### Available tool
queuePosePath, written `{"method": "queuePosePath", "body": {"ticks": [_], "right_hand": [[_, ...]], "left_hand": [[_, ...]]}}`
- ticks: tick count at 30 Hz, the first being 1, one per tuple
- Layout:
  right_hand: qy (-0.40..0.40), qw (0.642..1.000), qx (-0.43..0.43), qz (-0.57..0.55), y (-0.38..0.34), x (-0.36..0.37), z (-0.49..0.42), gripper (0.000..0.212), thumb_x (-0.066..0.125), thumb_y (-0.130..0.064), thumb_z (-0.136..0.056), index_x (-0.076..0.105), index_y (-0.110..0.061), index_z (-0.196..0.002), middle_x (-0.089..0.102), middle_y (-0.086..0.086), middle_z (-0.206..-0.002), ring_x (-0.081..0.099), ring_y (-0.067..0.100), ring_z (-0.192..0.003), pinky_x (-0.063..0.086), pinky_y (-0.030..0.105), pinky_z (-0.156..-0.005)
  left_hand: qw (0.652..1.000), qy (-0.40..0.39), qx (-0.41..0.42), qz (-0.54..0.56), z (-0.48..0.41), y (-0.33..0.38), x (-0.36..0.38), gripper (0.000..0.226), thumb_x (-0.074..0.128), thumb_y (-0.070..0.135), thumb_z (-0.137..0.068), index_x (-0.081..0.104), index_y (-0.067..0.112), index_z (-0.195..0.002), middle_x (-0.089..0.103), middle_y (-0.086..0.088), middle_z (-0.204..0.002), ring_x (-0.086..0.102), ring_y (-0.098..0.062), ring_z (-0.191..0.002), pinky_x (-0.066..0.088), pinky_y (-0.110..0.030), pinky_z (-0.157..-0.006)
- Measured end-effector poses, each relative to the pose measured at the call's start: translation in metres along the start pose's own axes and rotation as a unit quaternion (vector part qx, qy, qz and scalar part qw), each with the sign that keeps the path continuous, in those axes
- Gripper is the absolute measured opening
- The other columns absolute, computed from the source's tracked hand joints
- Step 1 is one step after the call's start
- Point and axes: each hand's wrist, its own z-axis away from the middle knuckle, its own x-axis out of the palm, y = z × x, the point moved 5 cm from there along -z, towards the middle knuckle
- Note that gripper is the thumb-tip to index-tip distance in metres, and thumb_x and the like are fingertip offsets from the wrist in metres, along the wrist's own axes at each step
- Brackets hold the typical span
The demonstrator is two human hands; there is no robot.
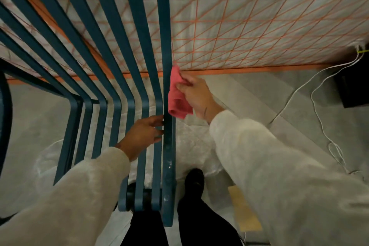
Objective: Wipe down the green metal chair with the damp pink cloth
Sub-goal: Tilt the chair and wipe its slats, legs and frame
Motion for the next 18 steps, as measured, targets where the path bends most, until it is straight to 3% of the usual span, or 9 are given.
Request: {"method": "queuePosePath", "body": {"ticks": [4, 7, 9, 12, 16, 18], "right_hand": [[-0.050, 0.996, 0.077, 0.015, 0.052, 0.013, 0.057, 0.034, 0.054, -0.025, -0.096, 0.055, -0.035, -0.129, 0.064, -0.008, -0.112, 0.062, 0.014, -0.100, 0.049, 0.040, -0.097], [-0.067, 0.991, 0.118, 0.015, 0.067, 0.013, 0.078, 0.035, 0.055, -0.022, -0.097, 0.056, -0.034, -0.129, 0.064, -0.005, -0.113, 0.061, 0.015, -0.097, 0.050, 0.035, -0.092], [-0.063, 0.991, 0.115, 0.022, 0.060, 0.010, 0.066, 0.037, 0.055, -0.022, -0.096, 0.055, -0.034, -0.131, 0.062, -0.005, -0.115, 0.060, 0.017, -0.100, 0.049, 0.038, -0.094], [-0.044, 0.997, 0.067, 0.006, 0.025, 0.004, 0.034, 0.038, 0.053, -0.020, -0.097, 0.054, -0.032, -0.133, 0.062, -0.011, -0.109, 0.059, 0.011, -0.097, 0.048, 0.029, -0.084], [-0.021, 1.000, 0.019, 0.010, 0.001, -0.003, 0.017, 0.041, 0.054, -0.017, -0.097, 0.053, -0.030, -0.136, 0.062, -0.010, -0.112, 0.060, 0.009, -0.094, 0.048, 0.023, -0.079], [-0.024, 0.999, 0.026, 0.028, 0.015, 0.001, 0.027, 0.041, 0.054, -0.019, -0.097, 0.052, -0.033, -0.135, 0.062, -0.009, -0.113, 0.061, 0.012, -0.098, 0.049, 0.028, -0.085]], "left_hand": [[1.000, -0.001, -0.006, -0.002, 0.008, -0.006, 0.003, 0.051, 0.045, -0.011, -0.091, 0.061, 0.027, -0.121, 0.065, 0.005, -0.121, 0.065, -0.014, -0.108, 0.053, -0.034, -0.091], [1.000, 0.001, -0.025, 0.009, 0.015, -0.012, 0.005, 0.051, 0.044, -0.011, -0.092, 0.061, 0.033, -0.111, 0.064, 0.005, -0.119, 0.065, -0.013, -0.104, 0.053, -0.032, -0.088], [1.000, -0.005, -0.027, 0.007, 0.019, -0.016, 0.007, 0.049, 0.047, -0.011, -0.092, 0.061, 0.030, -0.114, 0.065, 0.007, -0.117, 0.068, -0.009, -0.099, 0.055, -0.026, -0.081], [0.999, -0.008, -0.033, 0.030, 0.022, -0.020, 0.006, 0.046, 0.048, -0.012, -0.093, 0.060, 0.019, -0.123, 0.067, 0.003, -0.114, 0.070, -0.008, -0.091, 0.057, -0.020, -0.074], [0.998, -0.016, -0.054, 0.012, 0.026, -0.031, 0.003, 0.051, 0.045, -0.011, -0.092, 0.058, 0.020, -0.130, 0.062, -0.002, -0.128, 0.065, -0.017, -0.108, 0.052, -0.031, -0.090], [0.998, -0.030, -0.050, 0.006, 0.029, -0.035, 0.003, 0.052, 0.045, -0.011, -0.092, 0.056, 0.020, -0.133, 0.061, -0.003, -0.131, 0.064, -0.018, -0.111, 0.051, -0.033, -0.095]]}}
